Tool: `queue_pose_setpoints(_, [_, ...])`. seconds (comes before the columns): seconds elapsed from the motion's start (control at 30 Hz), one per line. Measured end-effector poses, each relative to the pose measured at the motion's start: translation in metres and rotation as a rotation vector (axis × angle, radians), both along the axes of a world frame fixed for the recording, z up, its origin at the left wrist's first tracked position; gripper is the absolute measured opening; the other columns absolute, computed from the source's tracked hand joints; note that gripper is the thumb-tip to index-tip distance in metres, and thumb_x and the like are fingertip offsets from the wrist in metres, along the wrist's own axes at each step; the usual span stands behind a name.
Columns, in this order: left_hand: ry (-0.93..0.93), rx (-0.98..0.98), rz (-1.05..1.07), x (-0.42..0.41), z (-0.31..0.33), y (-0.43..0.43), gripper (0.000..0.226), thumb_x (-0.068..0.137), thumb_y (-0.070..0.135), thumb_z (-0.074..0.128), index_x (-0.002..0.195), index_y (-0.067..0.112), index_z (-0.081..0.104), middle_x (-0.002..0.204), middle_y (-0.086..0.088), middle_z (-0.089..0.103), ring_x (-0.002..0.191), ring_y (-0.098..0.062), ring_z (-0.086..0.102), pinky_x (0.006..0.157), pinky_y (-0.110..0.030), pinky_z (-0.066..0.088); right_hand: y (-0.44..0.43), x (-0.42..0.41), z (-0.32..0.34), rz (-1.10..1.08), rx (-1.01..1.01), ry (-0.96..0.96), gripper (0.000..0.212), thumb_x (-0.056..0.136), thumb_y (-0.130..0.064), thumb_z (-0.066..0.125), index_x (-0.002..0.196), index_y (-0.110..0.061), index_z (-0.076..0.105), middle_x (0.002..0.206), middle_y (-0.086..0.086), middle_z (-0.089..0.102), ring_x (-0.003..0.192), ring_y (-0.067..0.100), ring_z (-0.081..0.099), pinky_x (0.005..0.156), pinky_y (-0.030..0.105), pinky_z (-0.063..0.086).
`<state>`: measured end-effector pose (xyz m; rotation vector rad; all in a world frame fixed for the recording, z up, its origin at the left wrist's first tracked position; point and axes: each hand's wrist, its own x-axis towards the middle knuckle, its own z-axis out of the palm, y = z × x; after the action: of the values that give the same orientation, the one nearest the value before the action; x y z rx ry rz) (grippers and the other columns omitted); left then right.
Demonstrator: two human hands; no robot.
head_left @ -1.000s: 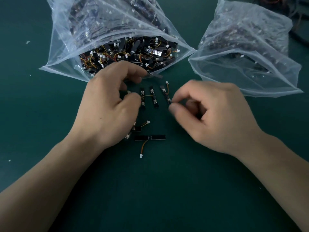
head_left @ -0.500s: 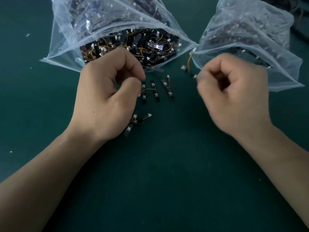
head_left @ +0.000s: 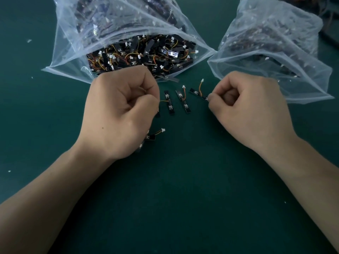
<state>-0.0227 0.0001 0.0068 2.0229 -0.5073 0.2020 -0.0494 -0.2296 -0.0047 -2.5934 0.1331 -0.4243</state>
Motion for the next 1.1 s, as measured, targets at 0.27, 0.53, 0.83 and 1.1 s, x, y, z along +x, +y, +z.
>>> queue_pose_setpoints(0.27, [-0.255, 0.286, -0.074, -0.0016, -0.0008, -0.0003, 0.032, 0.082, 0.019, 0.058, 0.105, 0.022, 0.080, 0.124, 0.001, 0.064, 0.122, -0.019, 0.046, 0.107, -0.043, 0.032, 0.0003, -0.0035, 0.0015, 0.102, 0.028, 0.000, 0.023, 0.089, -0.046, 0.061, 0.081, -0.027, 0.070, 0.060, -0.015, 0.060, 0.058, 0.007, 0.058, 0.056, 0.034, 0.050])
queue_pose_setpoints(0.53, [-0.140, 0.607, -0.230, -0.0020, -0.0014, -0.0012, 0.047, 0.092, 0.056, 0.047, 0.130, 0.046, 0.072, 0.162, 0.007, 0.039, 0.145, -0.029, 0.028, 0.113, -0.059, 0.018, -0.0010, -0.0032, -0.0005, 0.238, 0.005, 0.018, 0.013, 0.091, -0.036, 0.075, 0.081, -0.028, 0.071, 0.058, -0.011, 0.060, 0.056, 0.010, 0.056, 0.053, 0.033, 0.049])
queue_pose_setpoints(0.83, [-0.119, 0.574, -0.198, -0.0013, -0.0032, -0.0023, 0.042, 0.090, 0.055, 0.049, 0.120, 0.045, 0.077, 0.157, 0.012, 0.046, 0.144, -0.024, 0.029, 0.113, -0.057, 0.017, -0.0022, -0.0032, -0.0020, 0.276, 0.015, 0.020, 0.013, 0.093, -0.038, 0.074, 0.084, -0.028, 0.073, 0.058, -0.012, 0.059, 0.055, 0.010, 0.055, 0.054, 0.030, 0.046])
queue_pose_setpoints(1.1, [-0.130, 0.548, -0.178, -0.0012, -0.0040, -0.0022, 0.037, 0.089, 0.051, 0.054, 0.116, 0.044, 0.078, 0.146, 0.015, 0.053, 0.139, -0.020, 0.033, 0.111, -0.060, 0.022, -0.0030, -0.0031, -0.0027, 0.300, 0.000, 0.006, 0.011, 0.093, -0.039, 0.075, 0.090, -0.029, 0.074, 0.061, -0.009, 0.060, 0.058, 0.009, 0.054, 0.056, 0.036, 0.050])
